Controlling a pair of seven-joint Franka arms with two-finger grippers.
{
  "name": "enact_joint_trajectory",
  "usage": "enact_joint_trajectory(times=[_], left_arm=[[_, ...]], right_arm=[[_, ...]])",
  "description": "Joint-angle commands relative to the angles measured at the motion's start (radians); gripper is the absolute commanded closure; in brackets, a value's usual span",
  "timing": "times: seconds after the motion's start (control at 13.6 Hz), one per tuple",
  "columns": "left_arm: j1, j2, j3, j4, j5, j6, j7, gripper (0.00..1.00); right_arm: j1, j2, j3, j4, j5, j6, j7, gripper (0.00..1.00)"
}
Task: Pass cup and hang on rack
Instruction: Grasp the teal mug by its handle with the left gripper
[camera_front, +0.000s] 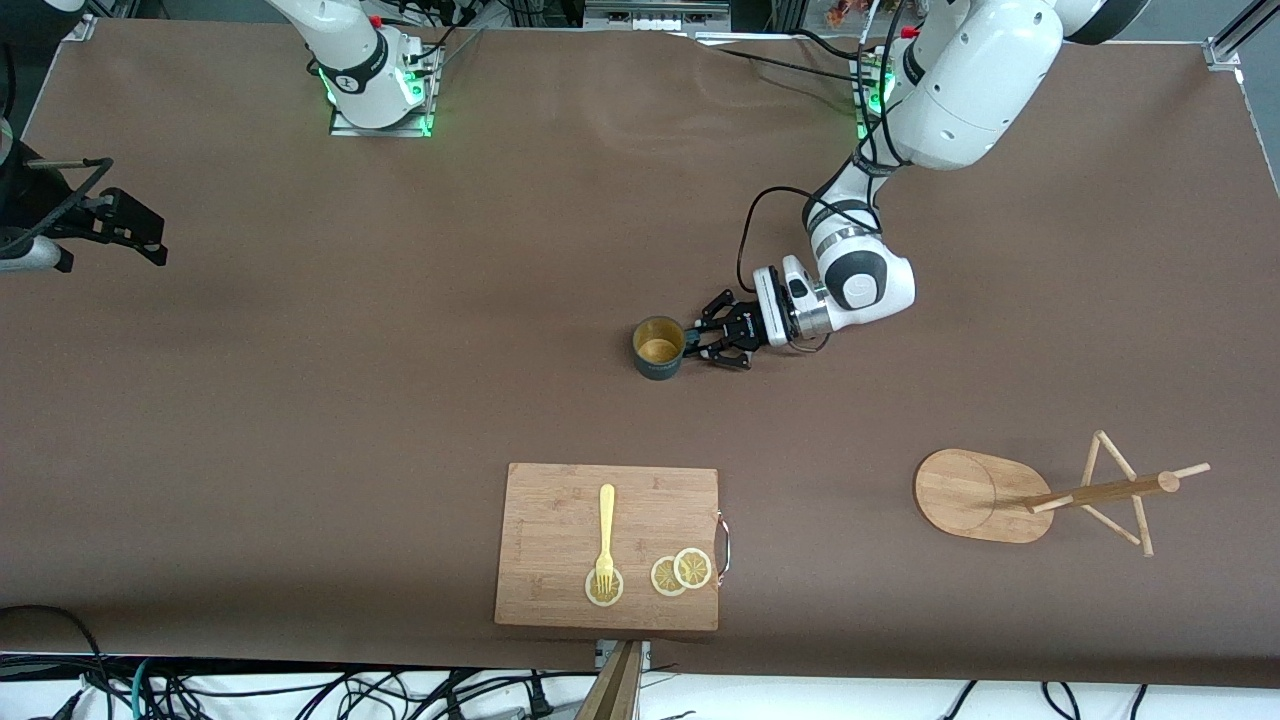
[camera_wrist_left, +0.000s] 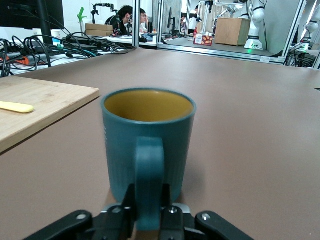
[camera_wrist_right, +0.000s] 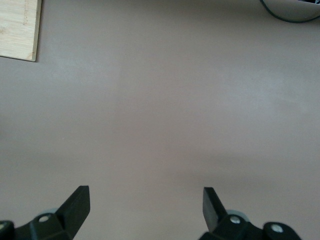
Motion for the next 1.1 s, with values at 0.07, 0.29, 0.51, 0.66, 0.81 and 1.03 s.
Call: enact_joint_trajectory(times=[0.07, 0.29, 0.51, 0.66, 0.81, 1.03], left_arm=[[0.03, -0.03, -0.004, -0.013, -0.025, -0.011, -0.058, 1.0], [0.061, -0.128, -0.004, -0.029, 0.055, -0.011, -0.271, 1.0], [0.113, -0.237, -0.004, -0.035, 0.248, -0.031, -0.622, 1.0], [0.163, -0.308, 0.009, -0.043, 0.403, -0.104, -0.875, 1.0], [0.202, -0.383, 0.06, -0.049, 0.544, -0.222, -1.149, 1.0], [0.211, -0.469, 0.226, -0.049, 0.668, -0.467, -1.463, 1.0]], right_arm=[[0.006, -0.001, -0.002, 0.018, 0.021, -0.015, 0.008, 0.0], [0.006, -0.007, -0.001, 0.02, 0.023, -0.042, 0.008, 0.0], [0.007, -0.004, -0.001, 0.023, 0.044, -0.048, 0.009, 0.0], [0.007, -0.007, -0.002, 0.021, 0.052, -0.054, 0.008, 0.0], [0.007, -0.006, -0.002, 0.023, 0.052, -0.054, 0.008, 0.0], [0.009, -0.006, -0.001, 0.026, 0.055, -0.065, 0.009, 0.0]])
